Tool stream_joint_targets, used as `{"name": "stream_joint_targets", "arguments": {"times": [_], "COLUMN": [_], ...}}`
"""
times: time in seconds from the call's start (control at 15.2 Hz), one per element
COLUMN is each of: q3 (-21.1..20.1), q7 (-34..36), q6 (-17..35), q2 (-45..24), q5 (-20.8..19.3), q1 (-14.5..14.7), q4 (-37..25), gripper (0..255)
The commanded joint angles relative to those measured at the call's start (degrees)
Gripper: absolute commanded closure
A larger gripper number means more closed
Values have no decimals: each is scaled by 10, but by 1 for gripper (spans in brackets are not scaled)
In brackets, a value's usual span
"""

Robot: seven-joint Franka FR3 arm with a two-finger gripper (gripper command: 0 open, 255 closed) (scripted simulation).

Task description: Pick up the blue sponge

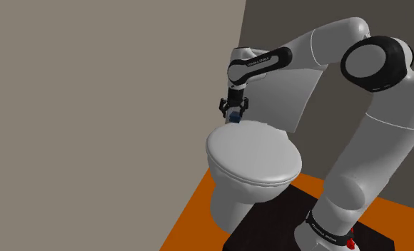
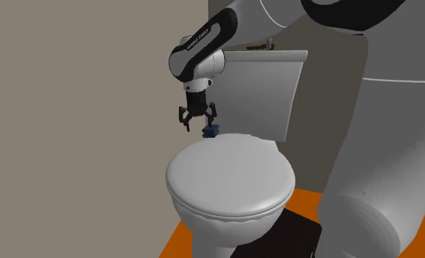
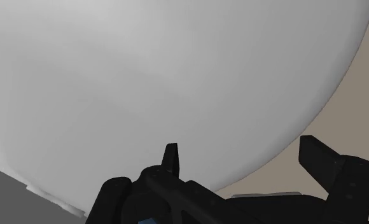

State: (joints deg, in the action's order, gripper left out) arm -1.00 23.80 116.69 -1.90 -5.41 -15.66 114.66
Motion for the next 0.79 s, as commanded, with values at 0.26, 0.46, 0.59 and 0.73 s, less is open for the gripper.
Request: {"name": "stream_joint_targets", "arguments": {"times": [0.26,0.46,0.59,0.73], "q3": [28,43,53,55], "q7": [61,86,102,105], "q6": [7,7,5,11], "q2": [-108,-155,-186,-194], "q5": [-4,-2,2,2], "q1": [-23,-36,-45,-47], "q4": [-102,-151,-184,-185], "gripper": [0,0,0,0]}}
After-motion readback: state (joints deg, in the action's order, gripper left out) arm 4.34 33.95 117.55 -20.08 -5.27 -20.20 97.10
